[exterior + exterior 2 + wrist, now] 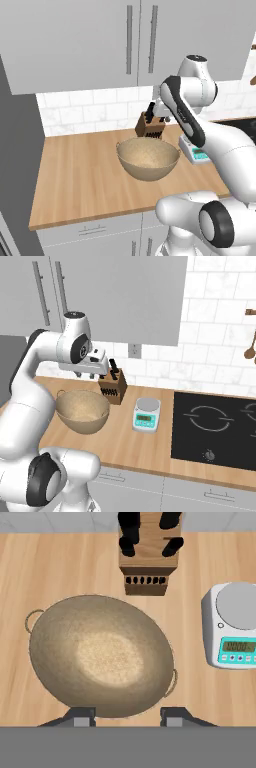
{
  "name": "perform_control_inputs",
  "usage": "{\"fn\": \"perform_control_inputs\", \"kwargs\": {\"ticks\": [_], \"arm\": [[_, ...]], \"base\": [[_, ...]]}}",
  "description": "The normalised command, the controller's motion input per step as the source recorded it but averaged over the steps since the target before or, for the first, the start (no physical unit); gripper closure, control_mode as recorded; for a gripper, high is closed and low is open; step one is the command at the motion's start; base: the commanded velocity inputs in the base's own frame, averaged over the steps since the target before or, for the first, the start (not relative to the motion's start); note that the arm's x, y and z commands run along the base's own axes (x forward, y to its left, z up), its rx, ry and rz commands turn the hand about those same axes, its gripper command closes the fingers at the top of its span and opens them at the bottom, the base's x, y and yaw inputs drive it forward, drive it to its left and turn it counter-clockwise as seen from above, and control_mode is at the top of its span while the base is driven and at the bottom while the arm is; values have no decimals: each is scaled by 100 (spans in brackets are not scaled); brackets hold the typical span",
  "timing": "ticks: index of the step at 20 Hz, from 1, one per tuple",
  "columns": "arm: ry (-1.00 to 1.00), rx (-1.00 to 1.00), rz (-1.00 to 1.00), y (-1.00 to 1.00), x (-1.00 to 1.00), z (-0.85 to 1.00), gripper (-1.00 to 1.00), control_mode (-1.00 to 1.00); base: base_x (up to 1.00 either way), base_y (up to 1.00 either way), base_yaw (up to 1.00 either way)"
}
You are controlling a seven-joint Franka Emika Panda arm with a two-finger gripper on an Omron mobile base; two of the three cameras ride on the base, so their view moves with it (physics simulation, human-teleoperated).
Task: Open the cabinet, pick up the bread from the cabinet and place it in the basket. Then move the basket to the dining counter.
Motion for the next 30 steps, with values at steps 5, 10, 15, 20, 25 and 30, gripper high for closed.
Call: {"fn": "perform_control_inputs", "kwargs": {"ticks": [5,10,15,20,25,30], "arm": [[-7,0,0,0,-61,0,-100,-100],[-36,0,-1,30,-65,-1,-100,-100],[-29,0,-1,54,-5,34,-100,-100],[-22,0,0,39,0,76,-100,-100],[-22,1,-1,4,1,80,-100,-100],[-1,8,-4,-13,9,73,-100,-100]], "base": [[0,0,0],[0,0,0],[0,0,0],[0,0,0],[0,0,0],[0,0,0]]}}
